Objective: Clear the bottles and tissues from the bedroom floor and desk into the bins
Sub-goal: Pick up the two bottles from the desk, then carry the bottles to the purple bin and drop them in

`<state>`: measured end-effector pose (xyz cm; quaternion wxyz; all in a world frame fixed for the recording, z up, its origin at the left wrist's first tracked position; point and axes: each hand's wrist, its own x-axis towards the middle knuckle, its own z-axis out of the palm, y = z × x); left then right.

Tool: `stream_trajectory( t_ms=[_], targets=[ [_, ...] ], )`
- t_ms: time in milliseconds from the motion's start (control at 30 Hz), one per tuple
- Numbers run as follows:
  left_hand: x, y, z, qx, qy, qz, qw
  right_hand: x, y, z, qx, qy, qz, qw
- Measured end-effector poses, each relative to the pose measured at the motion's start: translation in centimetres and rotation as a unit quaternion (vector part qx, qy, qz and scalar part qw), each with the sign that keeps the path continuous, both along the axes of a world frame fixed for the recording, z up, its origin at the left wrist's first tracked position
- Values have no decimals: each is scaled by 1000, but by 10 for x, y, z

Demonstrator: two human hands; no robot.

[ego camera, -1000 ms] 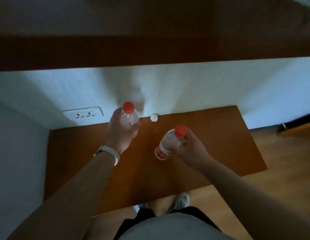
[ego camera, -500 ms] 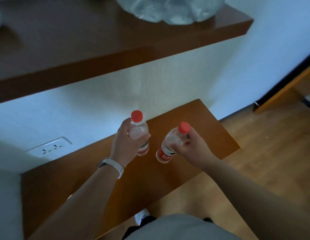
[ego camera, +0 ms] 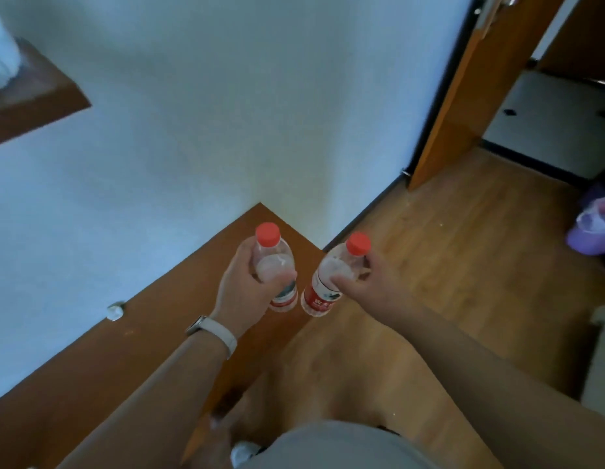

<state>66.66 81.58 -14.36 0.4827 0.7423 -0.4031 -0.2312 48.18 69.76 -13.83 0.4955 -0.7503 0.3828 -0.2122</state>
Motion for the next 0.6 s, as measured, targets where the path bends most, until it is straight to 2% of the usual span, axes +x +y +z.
stream_trajectory(
  t_ms=[300, 600],
  targets=[
    [-131, -124, 7, 8, -19, -127, 992, -165, -77, 11, 45, -30, -155, 986],
    [-214, -223, 15, 6, -46, -285, 957, -269, -115, 7, 50, -35, -340, 939]
  ],
)
